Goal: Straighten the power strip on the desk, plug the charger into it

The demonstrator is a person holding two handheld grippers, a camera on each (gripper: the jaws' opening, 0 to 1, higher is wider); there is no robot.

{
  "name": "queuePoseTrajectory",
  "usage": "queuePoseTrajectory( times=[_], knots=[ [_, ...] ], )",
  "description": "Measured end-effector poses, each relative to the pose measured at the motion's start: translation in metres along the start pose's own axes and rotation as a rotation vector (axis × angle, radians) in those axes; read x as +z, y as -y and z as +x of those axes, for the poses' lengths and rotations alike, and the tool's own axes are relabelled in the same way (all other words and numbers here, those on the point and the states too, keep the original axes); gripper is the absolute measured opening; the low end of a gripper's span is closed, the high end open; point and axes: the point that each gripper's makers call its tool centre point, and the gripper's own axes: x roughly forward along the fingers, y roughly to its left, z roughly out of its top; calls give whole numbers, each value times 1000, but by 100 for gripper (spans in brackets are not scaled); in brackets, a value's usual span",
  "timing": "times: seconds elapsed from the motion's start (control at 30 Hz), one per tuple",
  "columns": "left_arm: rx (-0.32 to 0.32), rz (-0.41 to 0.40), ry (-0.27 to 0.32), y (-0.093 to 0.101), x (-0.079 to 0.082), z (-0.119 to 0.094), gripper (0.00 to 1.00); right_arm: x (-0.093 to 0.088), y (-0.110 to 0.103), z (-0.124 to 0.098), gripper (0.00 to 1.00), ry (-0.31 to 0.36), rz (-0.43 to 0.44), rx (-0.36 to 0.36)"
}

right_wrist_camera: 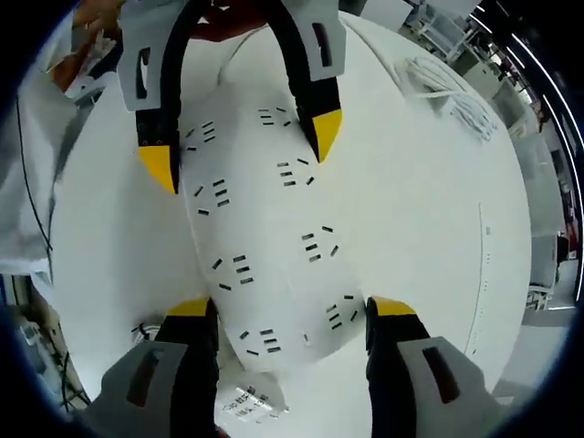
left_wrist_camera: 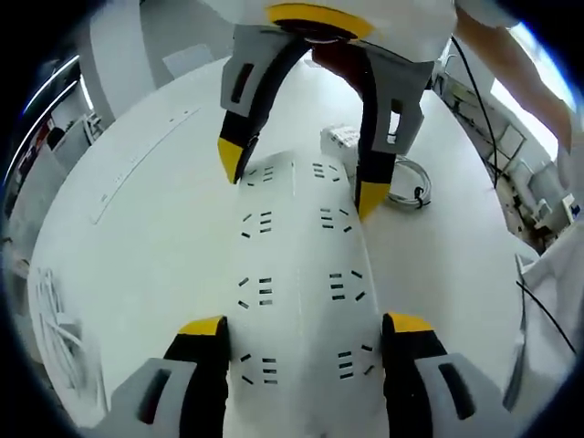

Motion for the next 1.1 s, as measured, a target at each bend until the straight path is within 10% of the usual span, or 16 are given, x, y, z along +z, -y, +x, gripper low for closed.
queuePoseTrajectory(
  times=[0.3, 0.43, 1.1],
  knots=[
    [9, 10, -30, 1, -1, 0, 69, 0, 10, -1, 63, -38, -34, 81],
    [15, 14, -32, 1, -1, 0, 69, 9, 17, -2, 64, -14, -265, 92],
    [15, 13, -29, 1, -2, 0, 69, 3, 8, 11, 63, -42, -274, 148]
  ],
)
